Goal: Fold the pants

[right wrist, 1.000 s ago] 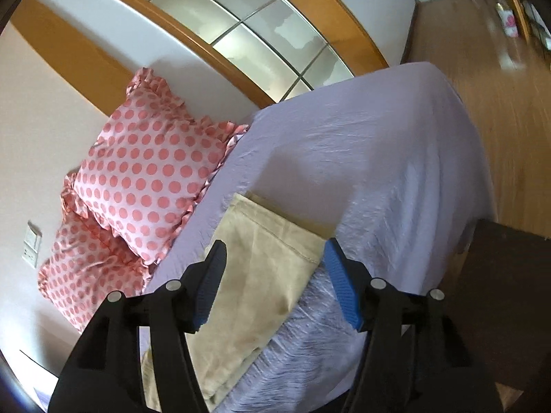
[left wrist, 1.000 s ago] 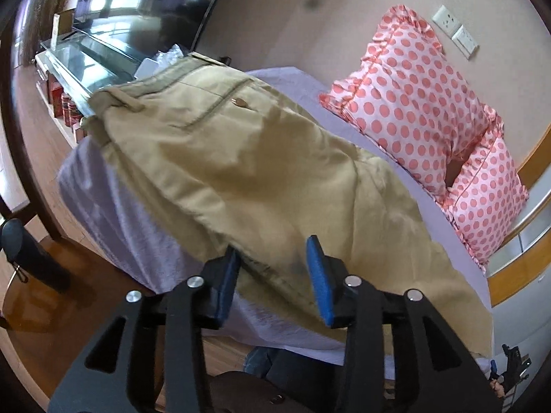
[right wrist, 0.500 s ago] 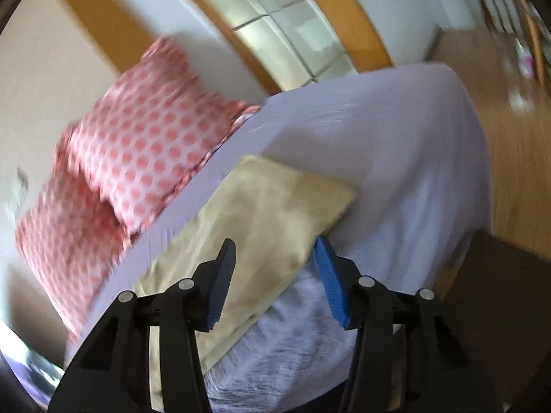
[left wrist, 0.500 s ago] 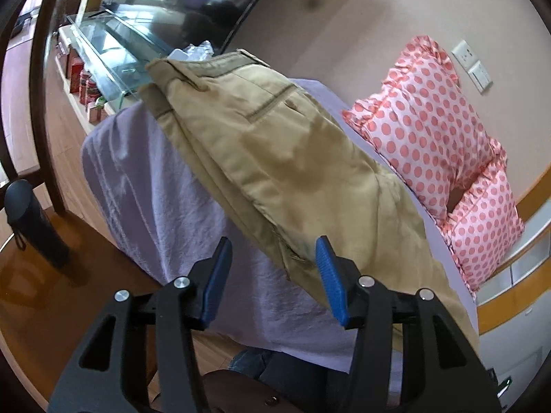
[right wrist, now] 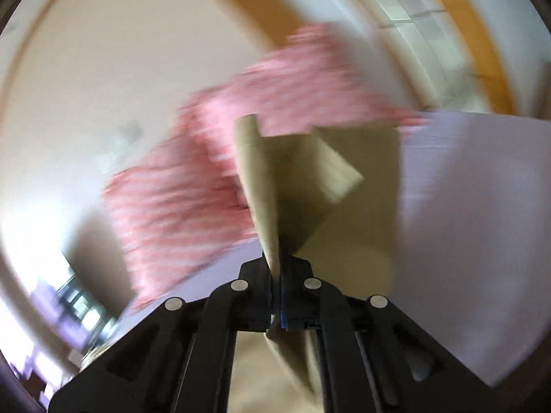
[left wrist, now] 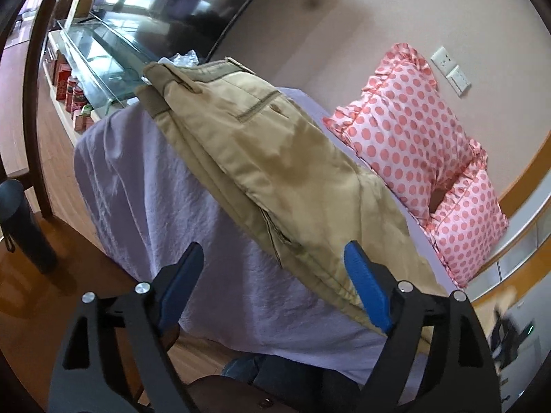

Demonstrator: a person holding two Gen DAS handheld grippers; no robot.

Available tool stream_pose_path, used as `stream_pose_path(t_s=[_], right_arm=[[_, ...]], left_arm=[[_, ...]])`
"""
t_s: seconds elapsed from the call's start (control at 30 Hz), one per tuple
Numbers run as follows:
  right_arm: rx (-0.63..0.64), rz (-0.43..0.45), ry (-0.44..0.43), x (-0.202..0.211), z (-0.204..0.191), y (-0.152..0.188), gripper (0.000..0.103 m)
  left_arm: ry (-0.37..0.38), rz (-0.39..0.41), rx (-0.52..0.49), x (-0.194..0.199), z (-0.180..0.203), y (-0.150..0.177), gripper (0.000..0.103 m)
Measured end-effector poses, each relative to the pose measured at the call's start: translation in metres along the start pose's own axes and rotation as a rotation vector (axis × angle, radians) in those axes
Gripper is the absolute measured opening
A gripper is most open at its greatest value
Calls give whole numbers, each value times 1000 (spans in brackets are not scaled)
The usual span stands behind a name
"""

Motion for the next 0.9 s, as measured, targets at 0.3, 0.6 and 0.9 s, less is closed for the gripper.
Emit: stream_pose_path(t_s=[0.3, 0.6, 0.9], right_arm=[[621, -537, -523, -62, -250, 146, 25], [490, -456, -527, -50, -226, 119, 89], [448, -482, -494, -58, -222, 125, 92]], left_arm=[[79, -77, -18, -23, 14, 16, 94], [51, -79, -56, -50, 27, 15, 95], [32, -55, 92, -49, 21, -30, 85]])
Point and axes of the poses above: each gripper's, at about its wrist camera, not at the fingertips, and x roughly against the way its jaws point, z to its right, y to its underside, the point moved 5 cm from there along -x, roughly the way its jaws point, and after that the axes turned 14 degrees about x, right-handed, at the moved point
